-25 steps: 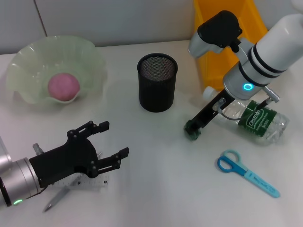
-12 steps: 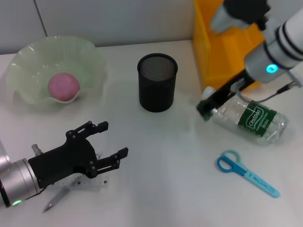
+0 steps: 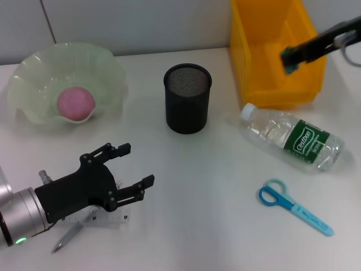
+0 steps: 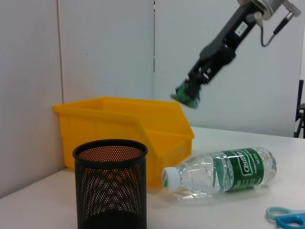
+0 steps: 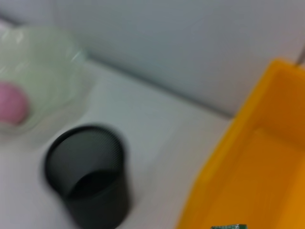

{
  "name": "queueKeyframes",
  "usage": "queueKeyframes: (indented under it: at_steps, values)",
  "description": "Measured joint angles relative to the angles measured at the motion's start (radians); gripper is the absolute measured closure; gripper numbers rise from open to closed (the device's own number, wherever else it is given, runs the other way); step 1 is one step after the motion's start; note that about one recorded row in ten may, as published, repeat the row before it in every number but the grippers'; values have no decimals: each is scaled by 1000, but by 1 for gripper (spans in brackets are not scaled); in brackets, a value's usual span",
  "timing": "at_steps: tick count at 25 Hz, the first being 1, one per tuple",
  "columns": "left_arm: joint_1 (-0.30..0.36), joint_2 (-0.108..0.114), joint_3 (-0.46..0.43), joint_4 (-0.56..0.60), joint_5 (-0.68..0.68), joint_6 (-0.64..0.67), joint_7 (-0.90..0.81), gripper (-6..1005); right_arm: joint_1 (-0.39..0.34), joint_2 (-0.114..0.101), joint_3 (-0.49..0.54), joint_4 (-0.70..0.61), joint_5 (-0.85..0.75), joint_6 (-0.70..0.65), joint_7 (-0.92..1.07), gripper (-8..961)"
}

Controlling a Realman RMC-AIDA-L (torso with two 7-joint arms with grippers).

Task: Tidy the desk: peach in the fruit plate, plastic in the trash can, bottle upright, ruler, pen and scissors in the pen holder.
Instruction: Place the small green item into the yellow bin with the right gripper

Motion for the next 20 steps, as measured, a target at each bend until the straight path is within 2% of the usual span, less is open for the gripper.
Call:
queueKeyframes:
  at_steps: [1,2,3,4,6,11,14,20]
  values:
    - [0,0,0,0,0,0,0,148,-4,-5,46,17,-4,55,-28,529]
    - [0,0,0,0,0,0,0,148,-4,-5,46,17,-4,55,-28,529]
    - [0,0,0,0,0,0,0,148,-12,-8,61,50,-6,129,-50,529]
    - [0,0,0,1,0,3,0,148,-12,-8,61,50,-6,129,-50,529]
    - [-1,0,0,1,0,4,0,148,-22,-8,57,131,-7,252,-91,529]
    - [-4,0,0,6,-1,6,-1,148,-17,-3,47,239,-11,391,-145,530]
    - [-11,0,0,6,-3,8,-6,148,-12,-2,27,261,-8,419,-170,530]
    - [-14,-1,0,6,-3,9,-6,148,-19,5,-17,267,-6,486,-173,419]
